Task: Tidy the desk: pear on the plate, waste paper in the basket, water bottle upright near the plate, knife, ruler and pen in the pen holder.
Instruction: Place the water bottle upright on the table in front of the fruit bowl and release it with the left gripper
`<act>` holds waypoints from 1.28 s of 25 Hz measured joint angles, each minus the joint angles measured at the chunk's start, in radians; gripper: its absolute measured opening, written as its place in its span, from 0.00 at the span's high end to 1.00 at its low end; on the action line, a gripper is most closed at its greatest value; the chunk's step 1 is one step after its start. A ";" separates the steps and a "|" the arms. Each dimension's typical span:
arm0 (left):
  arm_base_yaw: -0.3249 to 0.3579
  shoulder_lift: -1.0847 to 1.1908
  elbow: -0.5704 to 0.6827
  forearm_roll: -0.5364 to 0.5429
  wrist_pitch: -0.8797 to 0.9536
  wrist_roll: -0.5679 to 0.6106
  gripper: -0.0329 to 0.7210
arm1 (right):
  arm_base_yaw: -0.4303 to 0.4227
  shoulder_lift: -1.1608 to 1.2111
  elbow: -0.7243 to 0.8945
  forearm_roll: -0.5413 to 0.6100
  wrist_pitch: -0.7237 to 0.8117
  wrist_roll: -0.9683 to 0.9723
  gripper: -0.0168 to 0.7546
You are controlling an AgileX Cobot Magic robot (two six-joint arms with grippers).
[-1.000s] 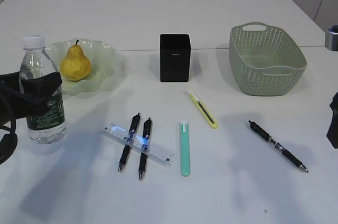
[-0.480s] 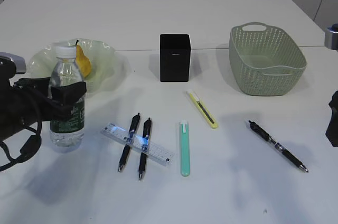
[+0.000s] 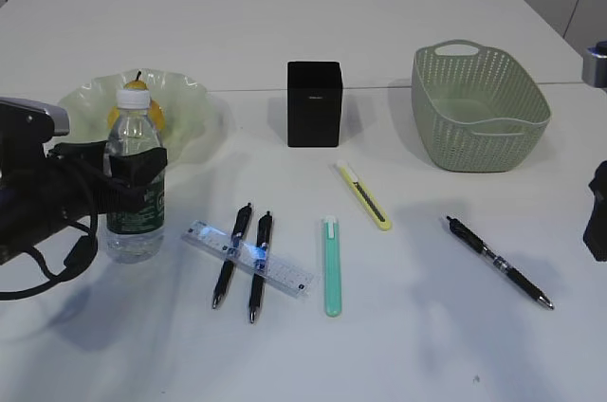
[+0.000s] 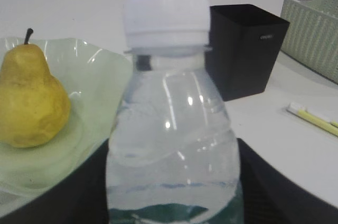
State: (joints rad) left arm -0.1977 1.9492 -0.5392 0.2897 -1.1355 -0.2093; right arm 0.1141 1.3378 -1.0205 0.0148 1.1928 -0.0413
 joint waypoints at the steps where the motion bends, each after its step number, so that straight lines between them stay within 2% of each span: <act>1: 0.000 0.011 -0.004 0.000 -0.014 0.000 0.40 | 0.000 0.000 0.000 0.000 -0.002 0.000 0.27; 9: 0.000 0.096 -0.023 -0.008 -0.131 0.014 0.40 | 0.000 0.000 0.000 0.000 -0.022 0.000 0.27; 21: 0.000 0.170 -0.076 -0.028 -0.195 0.025 0.40 | 0.000 0.000 0.000 -0.002 -0.024 0.002 0.28; 32: 0.000 0.173 -0.078 -0.041 -0.195 0.026 0.32 | 0.000 0.000 0.000 -0.006 -0.024 0.002 0.28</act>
State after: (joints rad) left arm -0.1977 2.1219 -0.6172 0.2486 -1.3300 -0.1831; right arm 0.1141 1.3378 -1.0205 0.0092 1.1683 -0.0394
